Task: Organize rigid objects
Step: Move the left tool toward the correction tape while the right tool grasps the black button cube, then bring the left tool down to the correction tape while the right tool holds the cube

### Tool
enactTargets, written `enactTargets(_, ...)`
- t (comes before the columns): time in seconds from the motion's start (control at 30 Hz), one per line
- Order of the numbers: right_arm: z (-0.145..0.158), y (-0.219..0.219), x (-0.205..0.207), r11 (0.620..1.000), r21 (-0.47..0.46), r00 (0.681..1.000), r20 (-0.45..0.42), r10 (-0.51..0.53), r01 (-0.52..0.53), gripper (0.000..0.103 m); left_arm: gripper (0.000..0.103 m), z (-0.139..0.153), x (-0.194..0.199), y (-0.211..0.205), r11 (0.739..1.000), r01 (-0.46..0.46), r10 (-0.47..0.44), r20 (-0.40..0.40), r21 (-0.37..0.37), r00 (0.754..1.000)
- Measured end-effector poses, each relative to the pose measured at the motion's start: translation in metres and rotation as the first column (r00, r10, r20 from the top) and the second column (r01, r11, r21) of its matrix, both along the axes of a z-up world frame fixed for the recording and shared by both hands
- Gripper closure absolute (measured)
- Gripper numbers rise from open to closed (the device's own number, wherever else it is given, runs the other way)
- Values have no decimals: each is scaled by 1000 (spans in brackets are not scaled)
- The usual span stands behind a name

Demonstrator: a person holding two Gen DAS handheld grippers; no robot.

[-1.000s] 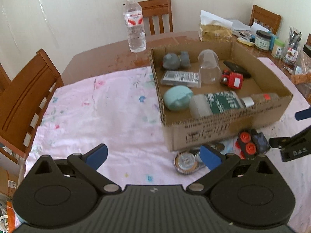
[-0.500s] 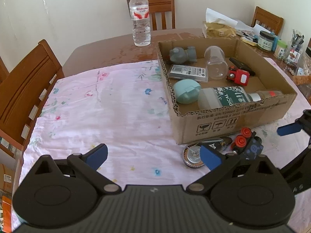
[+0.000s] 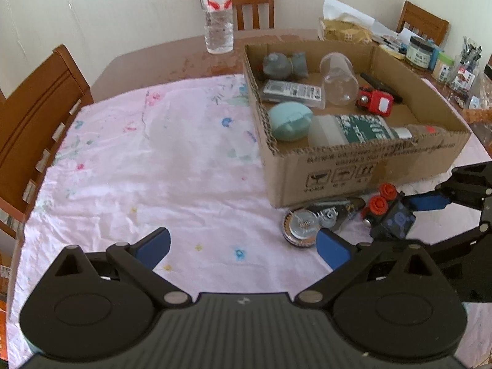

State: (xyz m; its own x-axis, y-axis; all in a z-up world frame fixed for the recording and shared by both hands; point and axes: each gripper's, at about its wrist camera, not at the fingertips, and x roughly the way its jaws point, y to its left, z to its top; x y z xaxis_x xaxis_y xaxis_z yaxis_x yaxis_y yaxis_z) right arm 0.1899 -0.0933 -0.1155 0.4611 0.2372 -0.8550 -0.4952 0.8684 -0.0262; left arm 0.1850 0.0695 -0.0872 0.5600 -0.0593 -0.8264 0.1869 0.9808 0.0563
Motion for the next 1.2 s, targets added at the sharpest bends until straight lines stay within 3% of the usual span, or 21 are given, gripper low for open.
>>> enactTargets(0.5,2,-60,-12,983,-42,984,2,-177,177,49,2,-19,2,-42,998,66,-67,-61,-15,996)
enactTargets(0.57,1,-68,-13,981,-51,982,0,-187,186,44,2,-23,4,-47,998,62,-63,-74,-16,995)
enactTargets(0.63,-2,-73,-16,981,-60,982,-3,-187,186,23,2,-27,6,-51,998,56,-58,-91,-21,994)
enactTargets(0.7,-3,-76,-20,982,-60,984,14,-180,180,13,2,-31,7,-55,999,41,-43,-104,-22,994)
enactTargets(0.83,-10,-78,-24,985,-60,987,-6,-161,160,1,1,-37,7,-58,999,-17,12,-114,-43,993)
enactTargets(1.0,-15,-83,-26,988,-6,987,-35,-157,157,0,1,-38,9,-65,997,-65,60,-103,-41,993)
enactTargets(1.2,-16,-83,-29,988,2,988,-11,-155,155,0,1,-39,21,-75,992,-117,113,-87,-44,990)
